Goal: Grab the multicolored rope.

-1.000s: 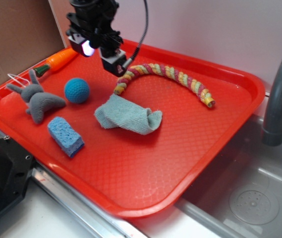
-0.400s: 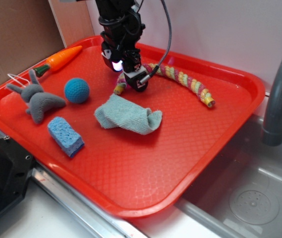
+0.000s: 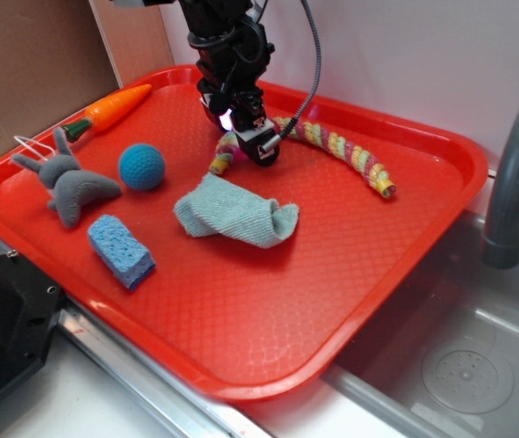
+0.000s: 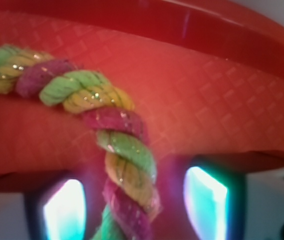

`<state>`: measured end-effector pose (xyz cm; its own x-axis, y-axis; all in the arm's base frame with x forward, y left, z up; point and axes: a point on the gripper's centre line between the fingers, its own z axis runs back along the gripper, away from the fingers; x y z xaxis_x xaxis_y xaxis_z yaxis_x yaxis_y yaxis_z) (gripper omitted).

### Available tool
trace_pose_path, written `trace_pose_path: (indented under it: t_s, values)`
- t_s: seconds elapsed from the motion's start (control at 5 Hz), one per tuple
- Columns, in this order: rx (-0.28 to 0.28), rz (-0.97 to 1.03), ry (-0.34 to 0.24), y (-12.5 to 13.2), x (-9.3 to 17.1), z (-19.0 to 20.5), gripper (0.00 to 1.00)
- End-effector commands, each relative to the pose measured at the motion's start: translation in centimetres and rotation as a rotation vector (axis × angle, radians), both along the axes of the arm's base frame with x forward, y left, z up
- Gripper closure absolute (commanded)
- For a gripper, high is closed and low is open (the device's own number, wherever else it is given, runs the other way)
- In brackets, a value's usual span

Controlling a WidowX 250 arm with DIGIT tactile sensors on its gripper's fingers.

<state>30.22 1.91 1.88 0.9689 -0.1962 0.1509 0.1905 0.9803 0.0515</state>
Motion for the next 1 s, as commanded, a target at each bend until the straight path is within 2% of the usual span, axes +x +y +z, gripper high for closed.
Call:
trace_pose_path:
  t_s: [0.0,0.2,0.4,0.6,0.8]
  values:
    - [0.005,0.004,0.033,-0.7,0.1,0.0,1.00]
    - [0.039,-0.027,0.086,-1.0,0.0,0.0,1.00]
    - [0.131,-0.051,0.162,-1.0,-1.2,2.6,1.00]
    - [0.146,-0.014,0.196,-2.0,-3.9,7.3,1.00]
    - [0.101,0.015,0.214,-3.7,-5.9,11.4,1.00]
